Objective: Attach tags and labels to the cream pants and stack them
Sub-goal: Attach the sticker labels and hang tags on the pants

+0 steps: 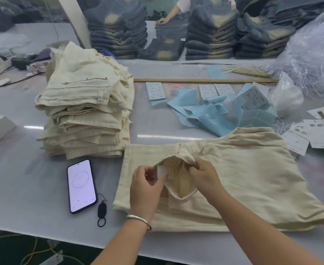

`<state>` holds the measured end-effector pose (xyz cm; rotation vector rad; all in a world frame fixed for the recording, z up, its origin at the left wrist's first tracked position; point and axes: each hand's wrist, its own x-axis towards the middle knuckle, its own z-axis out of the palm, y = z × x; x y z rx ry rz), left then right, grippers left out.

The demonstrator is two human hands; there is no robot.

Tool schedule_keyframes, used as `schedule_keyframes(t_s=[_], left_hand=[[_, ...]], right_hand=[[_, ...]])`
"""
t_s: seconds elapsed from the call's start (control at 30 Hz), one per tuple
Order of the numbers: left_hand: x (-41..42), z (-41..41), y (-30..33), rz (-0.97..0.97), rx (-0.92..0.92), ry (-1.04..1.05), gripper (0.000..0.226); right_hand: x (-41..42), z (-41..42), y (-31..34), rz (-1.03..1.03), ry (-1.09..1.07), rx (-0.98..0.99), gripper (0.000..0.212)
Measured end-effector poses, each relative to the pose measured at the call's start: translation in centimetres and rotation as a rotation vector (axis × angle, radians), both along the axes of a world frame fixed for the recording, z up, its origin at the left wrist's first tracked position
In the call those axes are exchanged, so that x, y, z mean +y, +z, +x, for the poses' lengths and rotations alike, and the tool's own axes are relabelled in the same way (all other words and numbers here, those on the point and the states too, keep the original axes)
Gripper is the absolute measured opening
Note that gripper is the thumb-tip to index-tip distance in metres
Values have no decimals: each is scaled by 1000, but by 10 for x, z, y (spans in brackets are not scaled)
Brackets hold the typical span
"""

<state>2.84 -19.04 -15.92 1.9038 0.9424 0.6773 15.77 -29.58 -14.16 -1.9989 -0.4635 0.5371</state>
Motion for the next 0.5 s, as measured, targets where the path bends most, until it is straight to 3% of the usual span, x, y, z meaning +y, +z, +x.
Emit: schedule_keyframes(t_s=[0.07,0.17,0.23,0.3,0.33,0.4,0.47,0.5], left_hand=[[9,7,2,-100,29,18,26],[13,9,2,-25,75,-13,28],[7,10,5,-5,28,-45,30],[-4,11,11,-22,-41,-75,26],[-10,11,14,-50,-75,-90,23],[-20,13,19,-115,-115,-99,19],[-25,17,23,-144,-136,-82,17],[-26,19,24,-141,-138,-80,14]], right_hand=[[0,2,-2,7,13,16,25],[-4,6,-5,-30,24,-19,18],[-11,3,0,-64,3,-361,12],[-17,-1,6,36,104,-806,30],[-19,-4,6,108,192,-895,30],[-21,-12,11,212,360,-754,23],[-21,-15,16,153,397,-426,18],[-21,-15,17,89,399,-316,28]])
